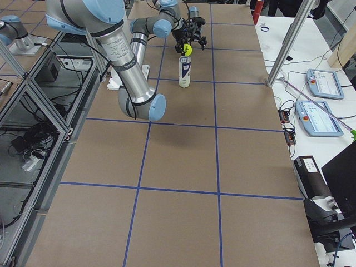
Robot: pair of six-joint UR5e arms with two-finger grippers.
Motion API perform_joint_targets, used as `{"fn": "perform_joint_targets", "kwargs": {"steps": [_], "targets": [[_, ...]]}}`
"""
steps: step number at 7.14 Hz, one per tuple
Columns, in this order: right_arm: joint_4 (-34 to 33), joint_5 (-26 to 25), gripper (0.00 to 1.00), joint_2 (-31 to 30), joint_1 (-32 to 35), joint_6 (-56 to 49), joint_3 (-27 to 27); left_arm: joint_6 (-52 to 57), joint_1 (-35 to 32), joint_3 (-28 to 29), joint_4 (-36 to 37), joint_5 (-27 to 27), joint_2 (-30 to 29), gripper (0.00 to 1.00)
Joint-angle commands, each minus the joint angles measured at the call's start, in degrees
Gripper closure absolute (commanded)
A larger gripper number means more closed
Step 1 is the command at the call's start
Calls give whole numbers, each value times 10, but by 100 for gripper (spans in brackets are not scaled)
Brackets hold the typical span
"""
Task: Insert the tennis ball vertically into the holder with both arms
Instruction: 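Release the second ball into the can with the right gripper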
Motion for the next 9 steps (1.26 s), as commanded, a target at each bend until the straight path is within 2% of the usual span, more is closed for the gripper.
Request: {"fn": "perform_joint_targets", "kwargs": {"steps": [1, 2, 3, 4, 8, 9], "targets": [[0, -8, 25, 7, 0, -1, -12, 0, 1, 0, 0, 0, -1, 1], [-1, -8, 16, 5, -2, -1, -12, 1, 1, 0, -1, 0, -1, 1], [-1, -8, 15, 3, -3, -1, -11, 0, 1, 0, -1, 0, -1, 1], [-1, -8, 1, 3, -4, 0, -11, 1, 1, 1, -1, 0, -1, 1], [-2, -4, 1, 5, -3, -5, -1, 0, 0, 0, -1, 0, 2, 1], [-3, 4, 1, 0, 29, -41, 0, -1, -2, -1, 1, -2, 3, 1]]}}
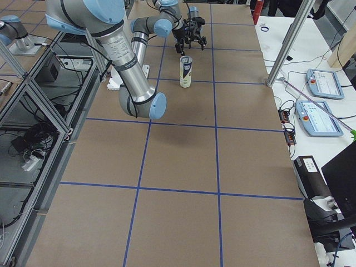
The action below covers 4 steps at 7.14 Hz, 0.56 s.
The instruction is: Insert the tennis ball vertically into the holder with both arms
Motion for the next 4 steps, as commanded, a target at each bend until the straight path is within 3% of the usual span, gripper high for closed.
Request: {"fn": "perform_joint_targets", "kwargs": {"steps": [1, 3, 4], "targets": [[-8, 41, 1, -16, 62, -71, 1, -1, -9, -2, 15, -21, 3, 1], [-6, 152, 1, -67, 196, -218, -14, -2, -58, -28, 79, -70, 20, 1], [-4, 186, 1, -79, 254, -296, -50, -2, -100, -51, 142, -115, 31, 1]]}}
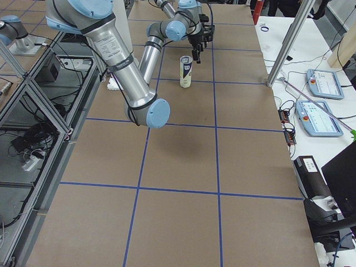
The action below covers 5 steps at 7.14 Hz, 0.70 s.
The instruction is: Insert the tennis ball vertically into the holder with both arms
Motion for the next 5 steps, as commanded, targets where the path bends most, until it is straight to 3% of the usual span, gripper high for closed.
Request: {"fn": "perform_joint_targets", "kwargs": {"steps": [1, 3, 5], "targets": [[5, 65, 1, -30, 125, -176, -72, 0, -94, -46, 151, -107, 21, 1], [6, 108, 1, -67, 211, -332, -130, 10, -217, -52, 285, -252, 22, 1], [61, 144, 1, -116, 275, -441, -179, 36, -280, -21, 310, -264, 29, 0]]}}
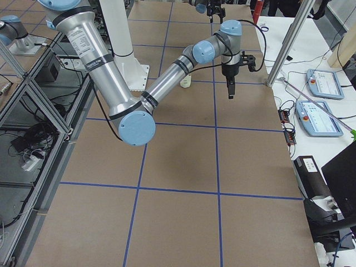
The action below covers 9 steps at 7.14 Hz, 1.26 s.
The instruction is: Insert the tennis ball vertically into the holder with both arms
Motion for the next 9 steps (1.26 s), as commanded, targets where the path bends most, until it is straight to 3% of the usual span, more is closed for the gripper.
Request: {"fn": "perform_joint_targets", "kwargs": {"steps": [1, 3, 4, 7, 9], "targets": [[100, 46, 1, -66, 64, -102, -61, 12, -83, 54, 39, -17, 3, 0], [149, 63, 1, -117, 107, -180, -90, 11, -110, 66, 117, -17, 14, 0], [149, 63, 1, -133, 123, -215, -96, 6, -111, 49, 102, -11, 84, 0], [167, 67, 1, -174, 134, -237, -100, -23, -153, 51, 106, 56, 96, 0], [207, 64, 1, -215, 141, -237, -138, -16, -175, 87, 115, 56, 103, 0]]}}
